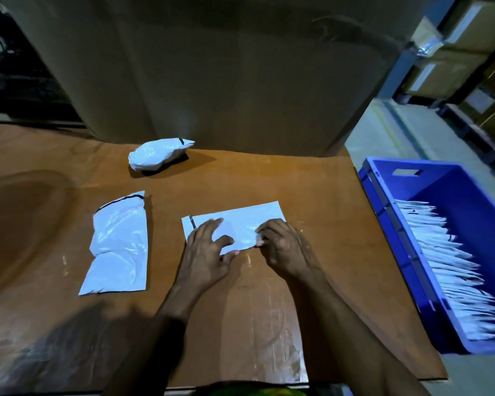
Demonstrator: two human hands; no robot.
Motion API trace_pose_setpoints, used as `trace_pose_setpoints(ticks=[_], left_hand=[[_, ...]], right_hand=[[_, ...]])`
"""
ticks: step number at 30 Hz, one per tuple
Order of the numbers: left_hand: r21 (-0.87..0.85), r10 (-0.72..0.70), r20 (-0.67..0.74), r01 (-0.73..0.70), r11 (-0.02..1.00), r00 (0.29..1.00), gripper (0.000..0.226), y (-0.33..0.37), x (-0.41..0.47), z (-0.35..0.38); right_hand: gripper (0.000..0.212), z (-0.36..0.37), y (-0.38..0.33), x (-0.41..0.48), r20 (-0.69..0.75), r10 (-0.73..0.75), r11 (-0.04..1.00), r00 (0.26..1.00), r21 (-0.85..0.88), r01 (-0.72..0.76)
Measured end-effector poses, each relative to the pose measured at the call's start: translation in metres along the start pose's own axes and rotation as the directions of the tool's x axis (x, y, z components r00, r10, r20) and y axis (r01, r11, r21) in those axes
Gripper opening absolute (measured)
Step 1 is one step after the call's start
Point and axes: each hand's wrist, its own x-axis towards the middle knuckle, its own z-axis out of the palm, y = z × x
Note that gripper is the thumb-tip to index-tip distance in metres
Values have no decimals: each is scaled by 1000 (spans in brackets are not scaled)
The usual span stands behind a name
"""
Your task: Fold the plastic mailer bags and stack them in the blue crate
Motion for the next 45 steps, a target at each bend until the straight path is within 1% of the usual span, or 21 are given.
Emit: trace_pose_setpoints(ticks=[2,4,5,7,8,10,11,13,15,18,21,23,25,28,31,33,37,39,42,45], left_hand=[[103,40,-3,-39,994,999,17,8,0,0],[212,103,-32,-94,973,994,10,16,3,-2],[228,124,-56,-108,968,991,8,18,7,-3],[221,132,-104,-107,969,986,11,25,15,-8],[223,135,-120,-106,969,984,14,29,21,-11],[239,167,-163,-125,963,973,17,41,32,-18],[232,186,-186,-141,962,965,17,48,38,-22],[198,225,-218,-183,963,950,13,63,50,-28],[177,270,-237,-232,957,933,12,80,63,-31],[153,312,-242,-281,947,919,27,118,86,-32],[103,326,-249,-310,945,912,30,164,116,-30],[81,332,-239,-322,943,913,29,198,142,-26],[72,357,-246,-351,934,901,21,235,172,-18],[76,419,-257,-413,907,871,13,292,220,6],[43,447,-236,-451,892,863,11,338,264,45],[19,445,-204,-451,892,872,9,361,288,74],[7,411,-105,-413,911,906,6,387,320,124],[28,406,-41,-405,914,913,9,391,331,147],[114,385,52,-389,914,921,11,390,346,181],[216,302,172,-334,917,938,11,388,356,208]], right_hand=[[14,-1,1,1,28,7,1000,1000,-10,-7],[19,-4,1,3,19,6,1000,1000,-28,-5],[20,-8,2,5,-5,-4,1000,1000,-30,4],[18,-15,7,7,-56,-9,1000,998,26,10],[25,-22,11,7,-63,-5,999,998,48,8],[43,-37,22,5,-62,-7,1000,998,19,9],[40,-45,30,4,-81,-18,1000,997,-20,16],[18,-61,47,1,-174,-52,996,983,-83,38],[12,-82,64,-2,-250,-42,996,967,-89,20],[20,-122,94,-12,-292,-15,996,956,-88,-12],[20,-163,135,-24,-346,20,998,938,-54,-41],[19,-191,164,-37,-412,31,998,911,-39,-51],[24,-219,198,-51,-462,39,996,886,-59,-74],[30,-254,256,-72,-517,130,978,846,-74,-196],[23,-281,314,-88,-532,182,955,827,-105,-278],[19,-293,351,-94,-506,194,941,840,-146,-305],[22,-291,411,-92,-432,221,921,874,-203,-334],[20,-281,436,-87,-395,230,911,889,-233,-339],[21,-258,466,-78,-335,272,896,902,-254,-365],[19,-235,486,-73,-275,295,898,915,-249,-364]])
